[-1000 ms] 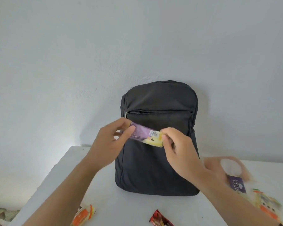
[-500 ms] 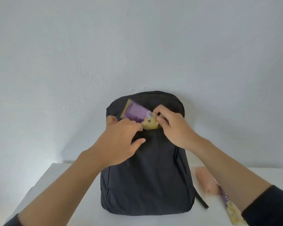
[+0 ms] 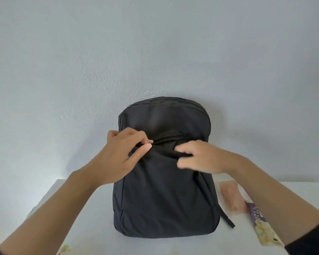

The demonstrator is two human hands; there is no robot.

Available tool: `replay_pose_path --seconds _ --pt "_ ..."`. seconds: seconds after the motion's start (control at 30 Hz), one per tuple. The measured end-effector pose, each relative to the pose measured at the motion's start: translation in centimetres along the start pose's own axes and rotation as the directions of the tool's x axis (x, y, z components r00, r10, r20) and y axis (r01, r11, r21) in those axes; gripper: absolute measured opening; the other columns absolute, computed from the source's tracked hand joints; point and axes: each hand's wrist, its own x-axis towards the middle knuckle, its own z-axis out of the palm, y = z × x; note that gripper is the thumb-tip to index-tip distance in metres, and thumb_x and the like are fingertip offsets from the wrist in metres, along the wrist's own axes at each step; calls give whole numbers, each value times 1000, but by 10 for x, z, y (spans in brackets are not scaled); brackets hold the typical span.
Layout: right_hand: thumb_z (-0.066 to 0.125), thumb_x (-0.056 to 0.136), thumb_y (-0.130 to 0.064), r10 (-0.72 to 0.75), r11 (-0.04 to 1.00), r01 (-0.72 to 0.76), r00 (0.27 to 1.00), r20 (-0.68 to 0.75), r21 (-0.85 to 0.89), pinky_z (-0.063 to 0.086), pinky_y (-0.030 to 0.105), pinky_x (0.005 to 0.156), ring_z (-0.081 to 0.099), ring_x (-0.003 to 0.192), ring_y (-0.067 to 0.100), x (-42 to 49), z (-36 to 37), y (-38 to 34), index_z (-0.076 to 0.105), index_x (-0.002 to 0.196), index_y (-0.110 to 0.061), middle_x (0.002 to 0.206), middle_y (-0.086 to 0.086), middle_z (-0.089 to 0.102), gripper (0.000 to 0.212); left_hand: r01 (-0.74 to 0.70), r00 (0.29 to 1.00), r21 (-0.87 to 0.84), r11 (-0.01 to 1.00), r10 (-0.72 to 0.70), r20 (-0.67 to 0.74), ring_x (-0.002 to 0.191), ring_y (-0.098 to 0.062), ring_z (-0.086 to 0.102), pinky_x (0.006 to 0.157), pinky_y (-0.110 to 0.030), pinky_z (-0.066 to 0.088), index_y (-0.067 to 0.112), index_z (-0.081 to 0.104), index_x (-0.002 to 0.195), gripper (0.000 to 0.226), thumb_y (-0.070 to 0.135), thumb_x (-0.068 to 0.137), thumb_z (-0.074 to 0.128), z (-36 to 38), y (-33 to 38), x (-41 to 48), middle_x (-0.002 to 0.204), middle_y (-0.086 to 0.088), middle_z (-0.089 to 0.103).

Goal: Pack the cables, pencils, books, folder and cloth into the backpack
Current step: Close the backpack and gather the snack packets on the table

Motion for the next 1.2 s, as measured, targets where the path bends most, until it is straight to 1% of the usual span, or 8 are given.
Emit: replay_pose_path --seconds 0.1,0.27,0.47,0.57,0.7,0.8,0.93,1.2 --pt "72 81 -30 -25 960 15 999 -31 -279 48 32 70 58 73 9 0 4 1 55 75 -19 75 -5 64 22 39 999 14 999 -40 35 121 1 53 109 -46 26 35 45 92 22 43 109 33 2 3 8 121 22 66" --pt "69 92 -12 -93 975 178 872 -481 134 48 36 70 62 73 24 -13 6 10 65 78 -13 75 5 64 15 114 993 -1 993 -114 13 92 -7 57 108 -47 26 30 47 104 23 38 111 26 1 8 8 99 11 65" --pt "72 89 1 -22 861 396 655 -756 318 46 19 101 64 118 16 -40 53 21 70 112 -11 115 -4 72 26 34 992 -52 998 -40 -118 123 -10 54 111 -50 39 29 55 125 29 45 103 45 15 12 -17 129 12 59" --pt "68 88 -8 164 786 423 560 -812 451 51 19 91 65 109 13 -61 81 22 68 104 -12 107 -2 70 17 57 993 -104 993 -67 -98 143 -8 41 119 -48 36 36 50 138 42 51 99 51 19 5 -33 151 13 48" --pt "68 96 -14 216 840 119 822 -527 530 53 25 72 63 75 11 -85 146 38 67 84 -22 78 -7 66 14 93 991 -91 992 -101 -89 144 -12 40 119 -52 36 32 51 141 45 46 99 54 24 5 -38 151 8 49" --pt "72 93 -35 213 935 -141 957 -197 325 56 34 73 63 75 8 -93 194 47 70 86 -25 80 -9 68 13 64 983 -46 997 -70 -168 139 -16 43 114 -55 39 27 55 137 41 40 98 55 30 13 -36 141 5 55" --pt "72 77 -68 238 971 -239 967 87 6 44 18 73 57 92 8 -95 225 49 59 116 -30 105 -14 57 56 28 974 -19 999 -31 -226 131 -15 45 110 -45 38 23 60 132 36 32 98 58 36 27 -27 130 5 60" --pt "68 93 -26 156 987 -149 978 139 -62 42 22 74 52 89 12 -92 223 45 46 105 -23 100 -5 56 25 -30 968 -43 999 19 -250 115 -14 53 104 -28 43 18 64 127 30 24 97 61 45 26 -27 119 12 63"
